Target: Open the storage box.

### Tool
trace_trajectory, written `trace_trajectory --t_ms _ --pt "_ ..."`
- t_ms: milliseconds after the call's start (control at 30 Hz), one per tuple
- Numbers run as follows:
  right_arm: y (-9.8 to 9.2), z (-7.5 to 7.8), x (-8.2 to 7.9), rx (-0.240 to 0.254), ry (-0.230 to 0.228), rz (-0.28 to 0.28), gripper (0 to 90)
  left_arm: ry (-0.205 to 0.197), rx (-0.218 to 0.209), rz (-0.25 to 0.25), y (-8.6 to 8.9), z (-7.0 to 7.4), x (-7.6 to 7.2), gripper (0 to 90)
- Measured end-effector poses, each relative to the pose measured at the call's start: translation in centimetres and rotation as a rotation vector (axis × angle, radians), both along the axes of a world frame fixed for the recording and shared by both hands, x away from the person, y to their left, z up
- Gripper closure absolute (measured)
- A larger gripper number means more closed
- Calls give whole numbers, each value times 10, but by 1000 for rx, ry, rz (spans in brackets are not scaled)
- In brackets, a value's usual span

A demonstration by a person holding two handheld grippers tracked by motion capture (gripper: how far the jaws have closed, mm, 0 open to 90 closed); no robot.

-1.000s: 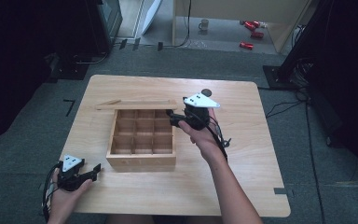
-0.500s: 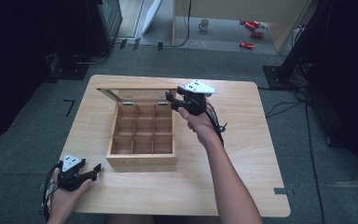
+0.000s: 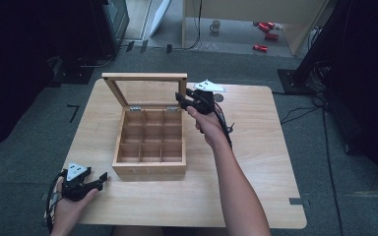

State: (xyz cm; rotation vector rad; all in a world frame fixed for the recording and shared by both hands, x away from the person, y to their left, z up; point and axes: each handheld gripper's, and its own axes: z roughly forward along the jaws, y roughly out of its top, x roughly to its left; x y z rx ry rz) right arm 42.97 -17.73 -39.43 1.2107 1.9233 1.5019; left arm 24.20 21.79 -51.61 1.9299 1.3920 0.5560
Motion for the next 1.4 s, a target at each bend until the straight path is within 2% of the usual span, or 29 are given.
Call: trace_trajectory --t_ms 167,233,533,900,967,1067,1233,1400 --pt "2 -7 8 -26 8 -14 580 1 -1 -3 0 0 0 330" --pt "4 -8 11 -54 -3 -47 633 2 -4 -5 0 0 0 330" --pt "16 -3 26 -89 22 -149 658 0 -2 -3 -1 0 0 334" --pt "22 -3 41 -72 67 -216 661 2 12 -18 -3 0 0 295" --pt "24 -4 44 -67 77 -233 661 5 31 -25 -5 -1 0 250" --pt "25 -4 48 -62 89 -245 662 12 53 -28 -7 -1 0 203" --pt "27 -5 52 -62 104 -265 662 18 63 -16 -7 -1 0 154" --pt "27 -4 53 -68 111 -262 661 20 69 -11 -7 -2 1 135"
